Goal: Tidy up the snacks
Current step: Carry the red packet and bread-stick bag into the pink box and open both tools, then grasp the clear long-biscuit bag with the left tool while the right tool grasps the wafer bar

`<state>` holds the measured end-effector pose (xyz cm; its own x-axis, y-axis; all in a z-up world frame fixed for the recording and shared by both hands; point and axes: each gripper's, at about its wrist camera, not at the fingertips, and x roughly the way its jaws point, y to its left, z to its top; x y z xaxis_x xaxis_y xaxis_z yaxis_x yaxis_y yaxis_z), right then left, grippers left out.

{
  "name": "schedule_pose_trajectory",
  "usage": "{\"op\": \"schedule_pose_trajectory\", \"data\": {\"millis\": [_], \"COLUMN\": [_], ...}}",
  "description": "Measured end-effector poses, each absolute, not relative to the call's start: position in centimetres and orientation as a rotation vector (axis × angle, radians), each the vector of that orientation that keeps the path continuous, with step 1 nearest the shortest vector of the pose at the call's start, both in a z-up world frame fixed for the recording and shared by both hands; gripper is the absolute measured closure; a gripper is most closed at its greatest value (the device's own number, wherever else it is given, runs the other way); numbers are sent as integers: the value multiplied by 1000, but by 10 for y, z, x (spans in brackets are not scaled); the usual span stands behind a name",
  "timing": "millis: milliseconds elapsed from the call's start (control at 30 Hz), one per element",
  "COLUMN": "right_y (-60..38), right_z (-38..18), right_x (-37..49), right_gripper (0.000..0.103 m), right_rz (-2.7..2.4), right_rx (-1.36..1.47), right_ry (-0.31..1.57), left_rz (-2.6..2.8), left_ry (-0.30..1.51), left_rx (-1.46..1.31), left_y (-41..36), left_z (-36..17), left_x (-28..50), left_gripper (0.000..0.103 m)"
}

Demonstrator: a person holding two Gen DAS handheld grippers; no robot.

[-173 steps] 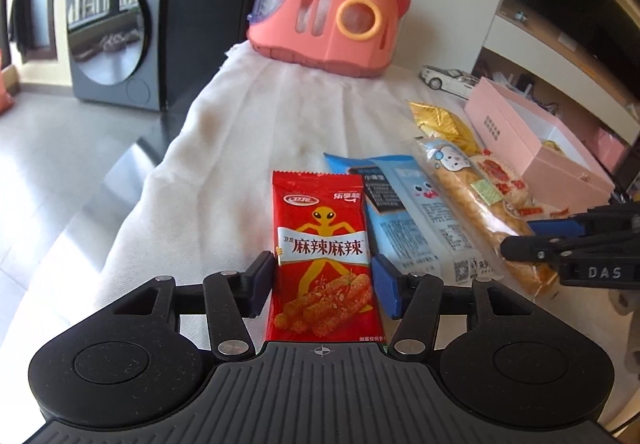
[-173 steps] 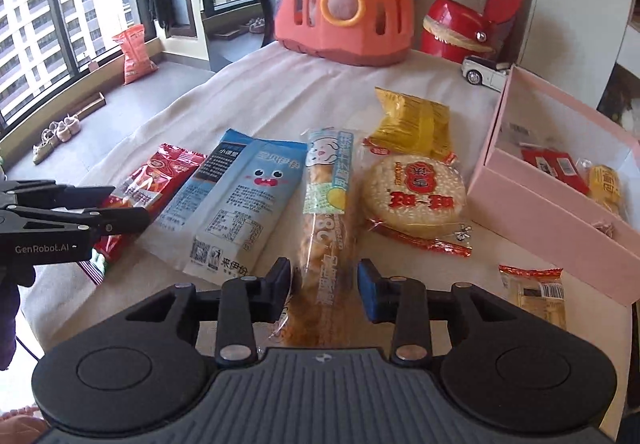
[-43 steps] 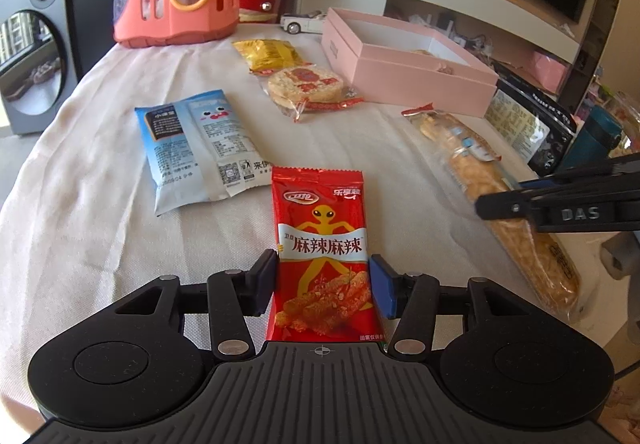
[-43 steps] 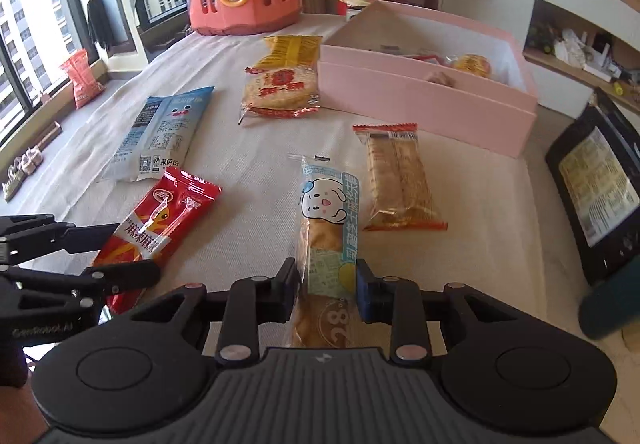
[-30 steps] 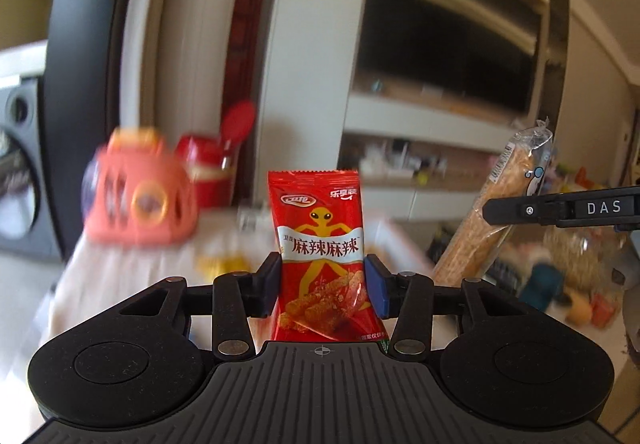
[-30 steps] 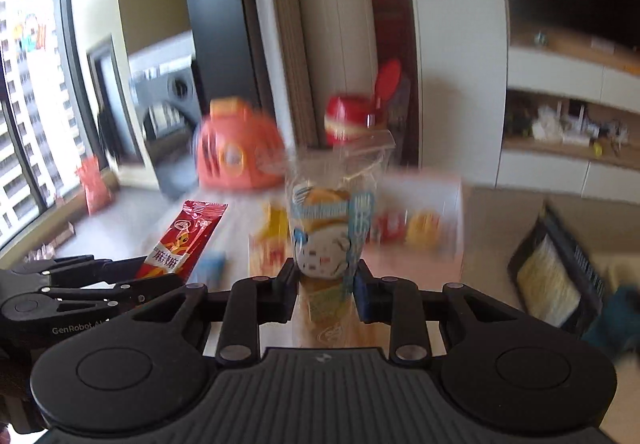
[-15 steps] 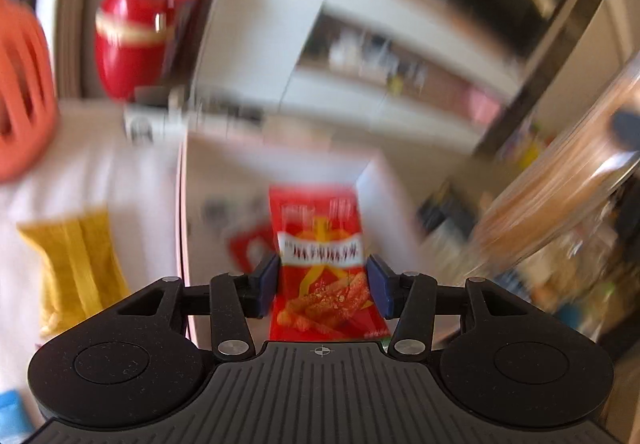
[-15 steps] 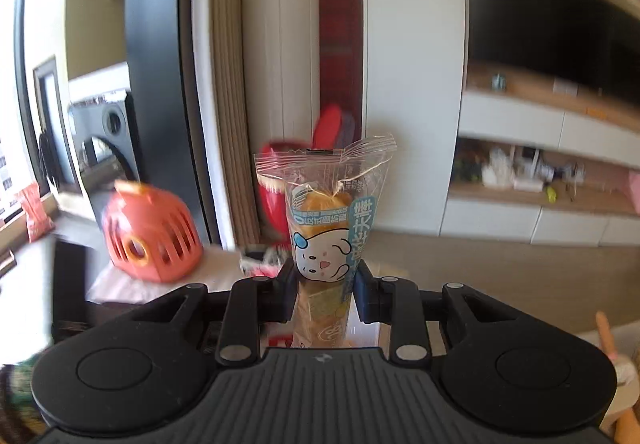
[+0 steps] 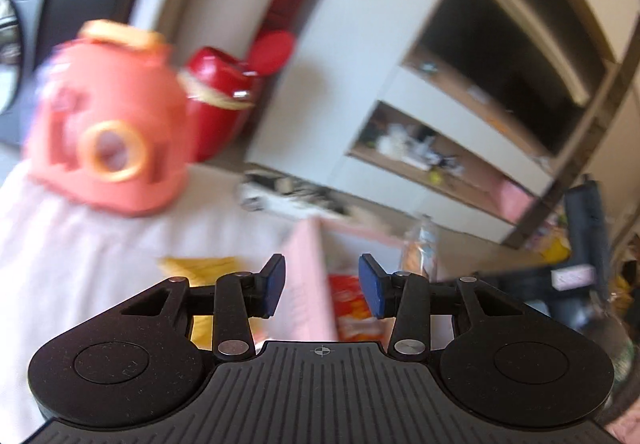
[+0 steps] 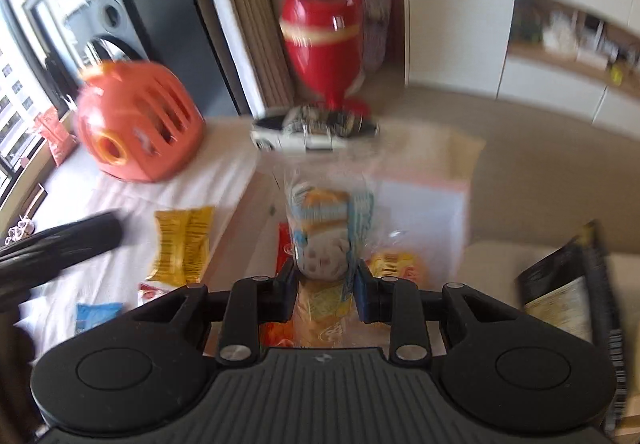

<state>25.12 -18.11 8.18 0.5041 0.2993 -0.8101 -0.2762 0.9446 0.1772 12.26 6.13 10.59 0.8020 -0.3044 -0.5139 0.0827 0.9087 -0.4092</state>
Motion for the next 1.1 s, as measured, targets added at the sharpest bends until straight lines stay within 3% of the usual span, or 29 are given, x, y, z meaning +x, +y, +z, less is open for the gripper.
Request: {"op": "schedule_pose_trajectory", "data": {"millis": [333, 400, 467, 600, 667, 1100], "right_y": [-168, -171, -170, -170, -174, -182], "right_z": [52, 57, 64, 80, 82, -4], "right_x": [245, 228, 203, 144, 120, 46], "right_gripper": [73, 60, 40, 31, 20, 18], "right_rz": [325, 327, 316, 302, 317, 265], "right_rx": [-38, -49, -99, -175, -153, 71], "right_ry": [947, 922, 838, 689, 657, 690], "left_rz": [-100, -106, -114, -96, -86, -92], "left_ry": [731, 725, 710, 711, 708, 715], "left_rx": [-451, -444, -428, -407, -412, -358], "left_y": [94, 90, 89, 91, 93, 83], "left_z": [54, 50, 45, 40, 39, 32], "left_x": [74, 67, 64, 50, 38, 12], "left_gripper": [58, 58, 58, 58, 58, 58]}}
